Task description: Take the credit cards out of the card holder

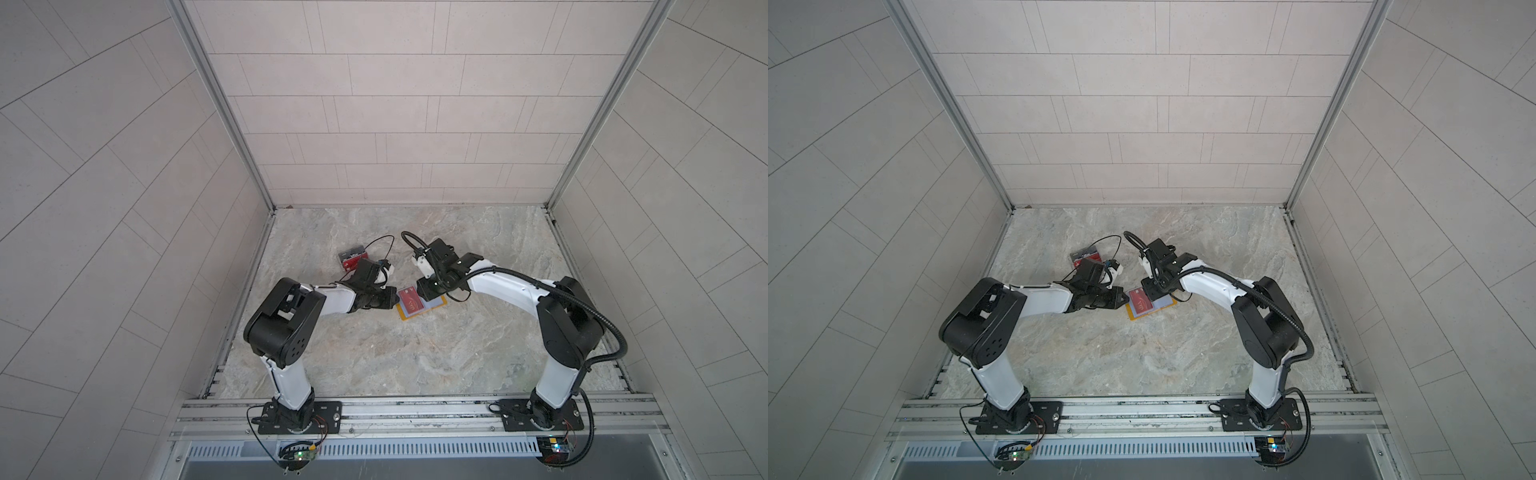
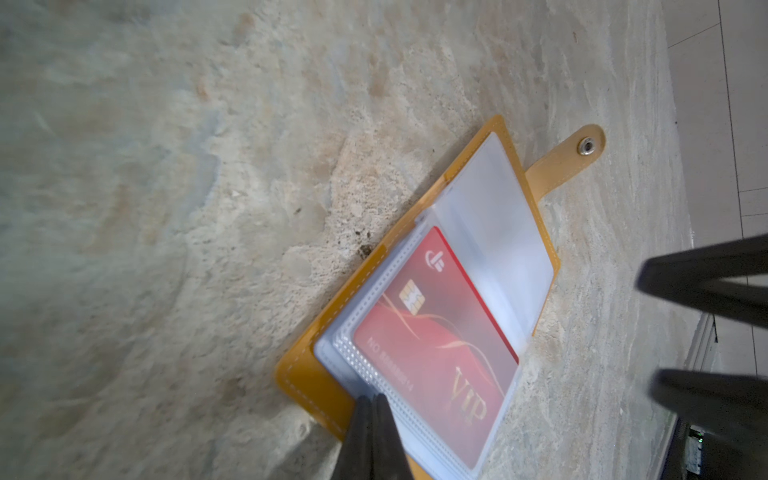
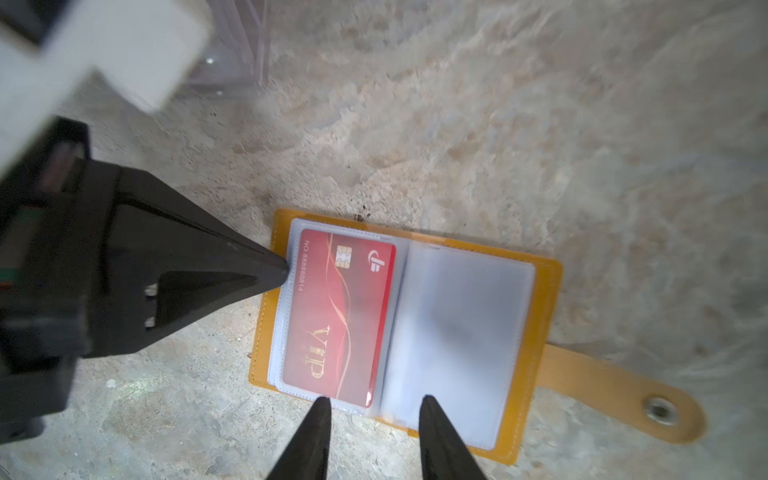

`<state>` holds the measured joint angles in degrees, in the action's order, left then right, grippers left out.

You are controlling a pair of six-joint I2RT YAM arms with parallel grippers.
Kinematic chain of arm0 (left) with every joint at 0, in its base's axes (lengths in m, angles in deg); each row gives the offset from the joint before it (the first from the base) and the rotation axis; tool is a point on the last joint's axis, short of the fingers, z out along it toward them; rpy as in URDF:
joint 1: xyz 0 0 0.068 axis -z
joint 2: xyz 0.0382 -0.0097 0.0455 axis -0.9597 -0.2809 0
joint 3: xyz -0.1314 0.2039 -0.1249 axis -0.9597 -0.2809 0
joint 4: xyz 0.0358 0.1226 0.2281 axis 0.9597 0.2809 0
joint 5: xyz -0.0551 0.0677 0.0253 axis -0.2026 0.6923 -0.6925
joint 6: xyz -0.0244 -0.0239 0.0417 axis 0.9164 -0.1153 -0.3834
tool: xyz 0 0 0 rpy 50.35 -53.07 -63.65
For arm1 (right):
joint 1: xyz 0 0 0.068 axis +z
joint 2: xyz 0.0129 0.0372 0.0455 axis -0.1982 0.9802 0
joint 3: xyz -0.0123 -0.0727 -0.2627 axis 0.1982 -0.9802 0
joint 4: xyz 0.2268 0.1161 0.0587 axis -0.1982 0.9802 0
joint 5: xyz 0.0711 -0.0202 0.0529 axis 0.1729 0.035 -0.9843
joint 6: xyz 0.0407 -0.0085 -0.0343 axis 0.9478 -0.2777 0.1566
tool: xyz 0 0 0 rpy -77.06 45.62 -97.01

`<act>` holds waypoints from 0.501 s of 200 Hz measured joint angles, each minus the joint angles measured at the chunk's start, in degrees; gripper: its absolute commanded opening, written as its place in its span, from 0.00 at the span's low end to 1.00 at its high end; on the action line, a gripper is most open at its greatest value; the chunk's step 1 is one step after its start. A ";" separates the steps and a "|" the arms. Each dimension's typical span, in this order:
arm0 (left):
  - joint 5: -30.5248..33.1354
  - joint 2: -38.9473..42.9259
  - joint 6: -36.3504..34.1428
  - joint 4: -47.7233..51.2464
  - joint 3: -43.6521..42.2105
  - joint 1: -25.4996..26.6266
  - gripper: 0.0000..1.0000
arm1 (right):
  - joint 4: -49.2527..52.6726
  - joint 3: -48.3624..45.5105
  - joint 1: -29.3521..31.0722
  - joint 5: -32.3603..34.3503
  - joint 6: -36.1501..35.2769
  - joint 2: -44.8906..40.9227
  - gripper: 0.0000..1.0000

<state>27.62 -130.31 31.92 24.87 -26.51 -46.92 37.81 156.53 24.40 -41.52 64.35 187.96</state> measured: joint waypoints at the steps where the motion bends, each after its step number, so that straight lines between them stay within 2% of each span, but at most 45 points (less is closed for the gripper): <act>1: 0.00 -0.04 -0.09 0.09 0.04 0.00 0.05 | -0.11 -0.13 0.00 -0.09 0.11 0.15 0.38; 100: -0.11 -2.93 -3.89 6.21 5.97 0.37 0.05 | -6.99 -5.46 -0.02 -3.89 7.52 2.86 0.38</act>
<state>27.51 -133.24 28.03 31.08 -20.54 -46.55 30.81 151.07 24.38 -45.42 71.87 190.82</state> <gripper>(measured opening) 0.049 0.384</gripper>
